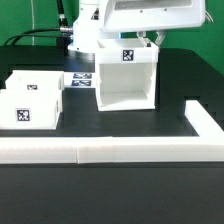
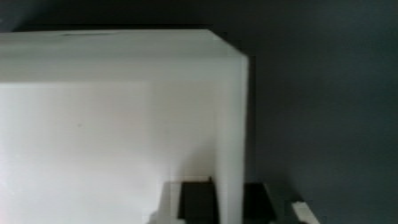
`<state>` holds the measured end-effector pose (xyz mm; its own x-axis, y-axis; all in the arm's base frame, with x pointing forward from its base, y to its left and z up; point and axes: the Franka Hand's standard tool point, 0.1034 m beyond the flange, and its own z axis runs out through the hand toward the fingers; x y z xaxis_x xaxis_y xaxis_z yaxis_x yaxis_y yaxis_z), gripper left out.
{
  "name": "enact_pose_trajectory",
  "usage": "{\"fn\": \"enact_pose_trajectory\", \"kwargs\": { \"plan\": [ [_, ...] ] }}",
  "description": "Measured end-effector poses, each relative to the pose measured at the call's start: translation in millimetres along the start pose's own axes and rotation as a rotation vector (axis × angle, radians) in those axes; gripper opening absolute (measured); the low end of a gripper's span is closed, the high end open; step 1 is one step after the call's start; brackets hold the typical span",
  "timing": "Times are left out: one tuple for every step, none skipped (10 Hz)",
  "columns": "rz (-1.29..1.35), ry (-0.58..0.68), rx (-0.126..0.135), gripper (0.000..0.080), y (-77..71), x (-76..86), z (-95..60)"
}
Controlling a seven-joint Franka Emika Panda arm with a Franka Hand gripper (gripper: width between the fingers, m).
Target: Assemble drawer
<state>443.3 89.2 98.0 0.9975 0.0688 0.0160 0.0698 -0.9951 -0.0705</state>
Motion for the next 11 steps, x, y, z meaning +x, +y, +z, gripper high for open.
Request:
{"fn": "enact_pose_trajectory", "kwargs": {
  "plan": [
    [-0.005, 0.008, 0.005, 0.0038, 2.3, 15.8, 1.8],
    [-0.001, 0.017, 0.008, 0.0038, 3.7, 27.8, 2.5],
    [0.001, 0.03, 0.011, 0.0038, 4.1, 40.5, 2.7],
    [0.003, 0.048, 0.015, 0.0038, 3.2, 56.8, 3.0],
    [0.005, 0.064, 0.019, 0.0038, 3.0, 70.8, 3.2],
    [0.002, 0.08, 0.021, 0.0039, 3.8, 85.6, 3.1],
    [0.004, 0.096, 0.025, 0.0039, 3.2, 100.9, 3.1],
    [0.006, 0.113, 0.029, 0.0039, 2.3, 117.7, 2.7],
    [0.007, 0.127, 0.032, 0.0039, 2.1, 130.1, 2.6],
    [0.006, 0.136, 0.033, 0.0039, 3.9, 136.0, 1.5],
    [0.016, 0.141, 0.033, 0.0039, 3.4, 136.5, 0.3]
  ]
}}
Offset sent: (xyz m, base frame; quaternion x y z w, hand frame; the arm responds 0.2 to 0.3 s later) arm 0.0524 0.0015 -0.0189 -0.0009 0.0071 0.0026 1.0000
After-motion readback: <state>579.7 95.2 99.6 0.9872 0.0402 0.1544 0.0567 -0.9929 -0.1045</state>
